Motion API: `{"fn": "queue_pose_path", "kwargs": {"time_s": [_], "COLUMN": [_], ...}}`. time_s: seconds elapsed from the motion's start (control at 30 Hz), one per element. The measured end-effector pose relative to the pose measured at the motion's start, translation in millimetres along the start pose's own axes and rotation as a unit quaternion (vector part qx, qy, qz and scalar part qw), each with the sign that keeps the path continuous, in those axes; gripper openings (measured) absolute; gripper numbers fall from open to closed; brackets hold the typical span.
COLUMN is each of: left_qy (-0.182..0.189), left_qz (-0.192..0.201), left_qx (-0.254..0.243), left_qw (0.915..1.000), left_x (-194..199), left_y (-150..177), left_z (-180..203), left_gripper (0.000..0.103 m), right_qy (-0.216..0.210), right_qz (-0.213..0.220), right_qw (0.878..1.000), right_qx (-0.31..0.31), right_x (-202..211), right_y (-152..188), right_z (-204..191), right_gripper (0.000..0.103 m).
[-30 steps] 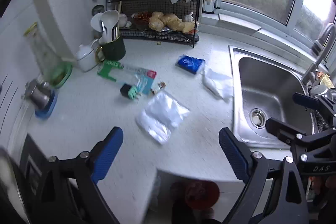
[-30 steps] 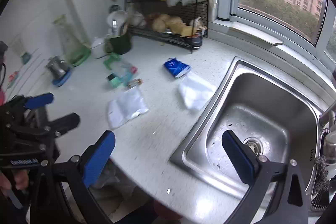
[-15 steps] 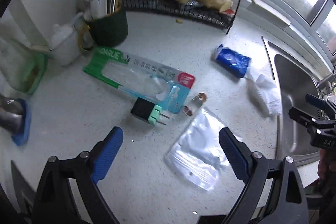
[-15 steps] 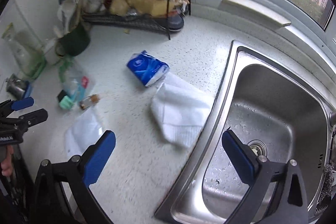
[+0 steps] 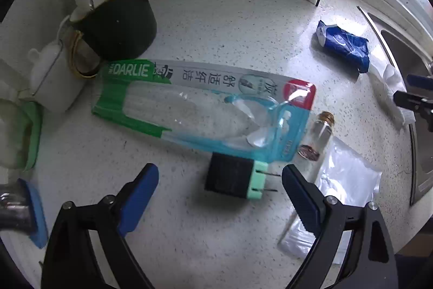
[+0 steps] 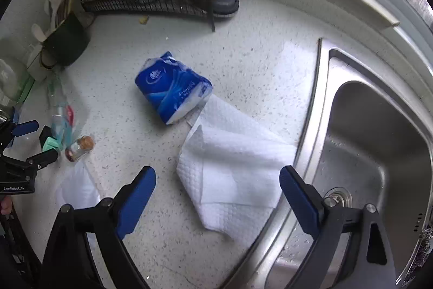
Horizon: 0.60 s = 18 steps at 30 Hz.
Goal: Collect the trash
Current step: 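Grasp the white paper towel with the right tool while the left tool grasps the black-and-green plug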
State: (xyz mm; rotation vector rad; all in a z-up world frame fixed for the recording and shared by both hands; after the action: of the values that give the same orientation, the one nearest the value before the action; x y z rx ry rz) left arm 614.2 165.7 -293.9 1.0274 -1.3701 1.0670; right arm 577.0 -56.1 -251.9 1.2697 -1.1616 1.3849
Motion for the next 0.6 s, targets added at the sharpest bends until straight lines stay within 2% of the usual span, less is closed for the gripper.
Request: {"fn": "queue_pose_path", "kwargs": {"time_s": [0.2, 0.33, 0.4, 0.47, 0.5, 0.57, 0.6], "left_qy": [0.027, 0.032, 0.033, 0.028, 0.028, 0.034, 0.037], "left_qz": [0.003, 0.005, 0.004, 0.0, -0.001, -0.003, -0.003], "left_qx": [0.002, -0.024, -0.036, -0.042, -0.043, -0.043, -0.041], "left_qw": [0.9996, 0.9992, 0.9988, 0.9987, 0.9987, 0.9985, 0.9985], "left_x": [-7.9, -4.7, -5.4, -7.0, -7.6, -8.5, -8.6], "left_y": [-7.9, -5.5, -3.9, -3.6, -3.2, -2.6, -1.2], "left_z": [-15.8, -14.3, -10.6, -8.0, -6.2, -0.8, 0.7], "left_gripper": [0.091, 0.091, 0.091, 0.091, 0.09, 0.082, 0.075], "right_qy": [-0.009, -0.011, -0.007, 0.004, 0.005, 0.01, 0.012], "right_qz": [-0.024, -0.026, -0.026, -0.024, -0.023, -0.021, -0.018], "right_qw": [1.0, 1.0, 1.0, 1.0, 1.0, 1.0, 1.0], "right_qx": [0.002, -0.004, -0.001, 0.004, 0.005, 0.007, 0.008], "right_x": [-15.6, -19.3, -20.4, -20.4, -21.2, -22.3, -21.1], "right_y": [-8.5, -10.3, -11.0, -11.9, -11.5, -9.4, -7.3], "right_z": [0.1, 3.6, 4.6, 5.4, 5.0, 2.8, 4.0], "right_gripper": [0.082, 0.076, 0.07, 0.059, 0.057, 0.047, 0.043]}}
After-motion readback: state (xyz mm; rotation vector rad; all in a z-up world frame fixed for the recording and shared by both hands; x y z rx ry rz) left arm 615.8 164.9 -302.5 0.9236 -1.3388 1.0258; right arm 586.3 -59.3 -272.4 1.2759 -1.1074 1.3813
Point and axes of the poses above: each gripper's, at about its wrist camera, not at the fingertips, and x roughly against the way its jaws point, z to its right, y to its underside, the point moved 2 cm from there along -x, roughly the way its jaws point, and after that the axes turned 14 degrees about -z, right-handed, at the moved point
